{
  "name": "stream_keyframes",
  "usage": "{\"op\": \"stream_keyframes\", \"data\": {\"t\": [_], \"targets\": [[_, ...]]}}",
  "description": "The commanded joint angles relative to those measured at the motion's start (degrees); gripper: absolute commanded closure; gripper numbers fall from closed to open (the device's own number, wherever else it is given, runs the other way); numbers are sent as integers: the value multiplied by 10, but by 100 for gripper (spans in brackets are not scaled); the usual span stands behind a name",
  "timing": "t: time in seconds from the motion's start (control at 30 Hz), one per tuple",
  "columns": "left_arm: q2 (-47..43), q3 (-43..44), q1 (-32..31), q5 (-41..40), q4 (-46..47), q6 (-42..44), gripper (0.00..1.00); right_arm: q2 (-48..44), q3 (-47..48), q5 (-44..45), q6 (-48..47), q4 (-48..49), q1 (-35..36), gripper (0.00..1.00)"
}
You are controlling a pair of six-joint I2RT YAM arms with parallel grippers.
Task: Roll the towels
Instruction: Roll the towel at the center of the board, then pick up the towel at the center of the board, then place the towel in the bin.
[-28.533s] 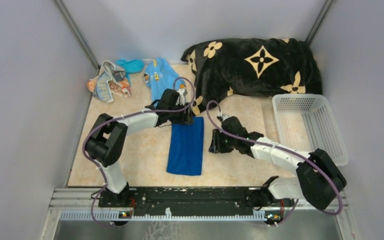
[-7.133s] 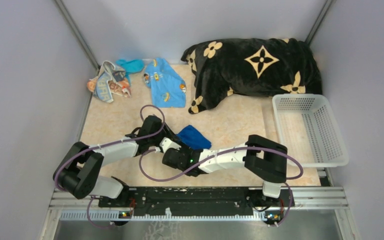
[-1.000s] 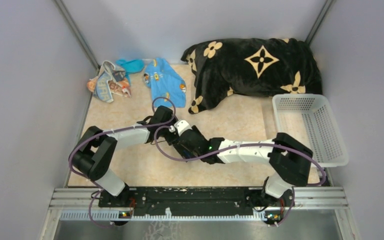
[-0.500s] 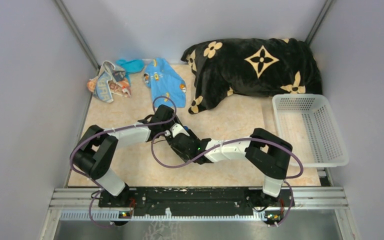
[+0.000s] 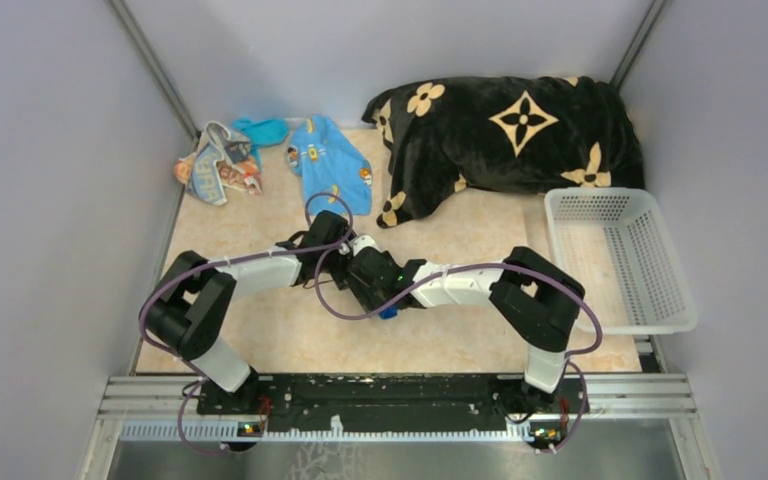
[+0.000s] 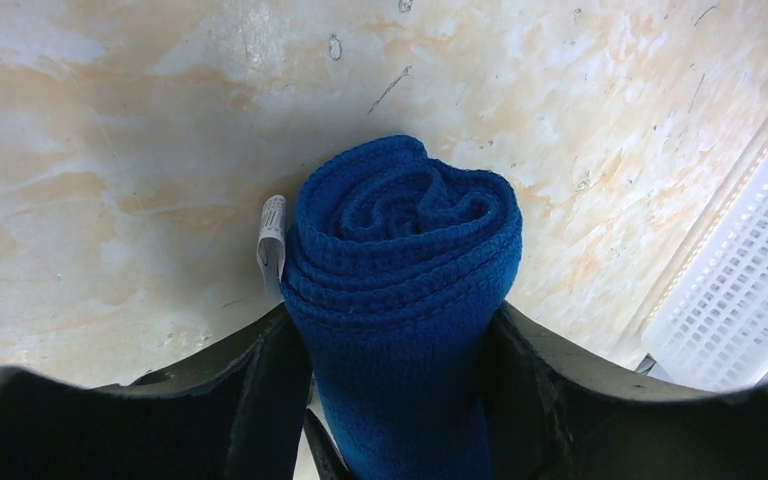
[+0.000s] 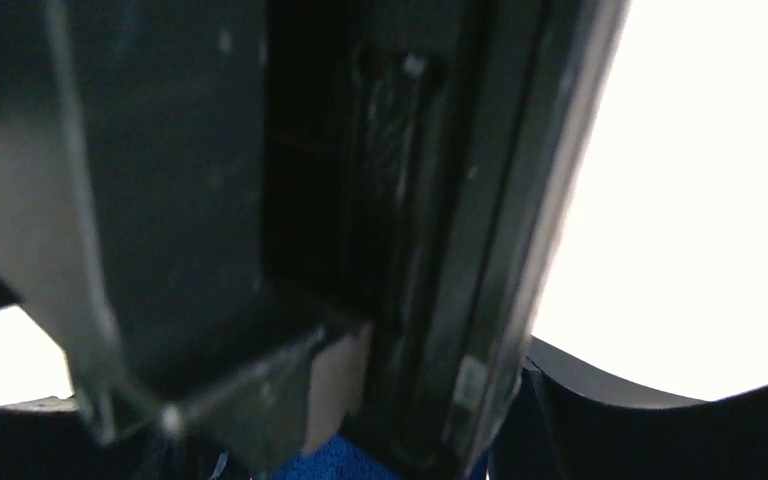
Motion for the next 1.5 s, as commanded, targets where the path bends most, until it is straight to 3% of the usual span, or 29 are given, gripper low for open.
{"op": "stream_keyframes", "data": {"t": [0.0, 0.07, 0.27, 0.37, 0.67, 0.8, 1.0, 1.17, 1.37, 1.47], "targets": [[42, -36, -15, -47, -51, 9, 36, 46, 9, -21, 22, -26, -18, 34], [41, -35, -16, -47, -48, 9, 36, 57, 13, -27, 23, -29, -21, 38], [9, -9, -10, -82, -74, 29, 30, 32, -3, -39, 23, -49, -24, 69], [-18, 29, 6, -104, -93, 56, 27, -3, -26, -41, 28, -63, -23, 79], [-94, 100, 122, -109, -129, 141, 20, -153, -62, -46, 26, -119, -28, 82], [-144, 111, 149, -141, -153, 195, 19, -231, -65, -42, 27, -163, -62, 82], [-223, 121, 151, -156, -186, 288, 18, -343, -42, -34, 59, -253, -222, 82], [-280, 135, 151, -177, -219, 346, 18, -402, -12, -40, 83, -312, -442, 82], [-335, 108, 151, -226, -211, 411, 16, -398, 18, -20, 123, -322, -628, 80], [-342, 94, 152, -235, -205, 427, 16, -355, 33, -15, 166, -321, -709, 93]]}}
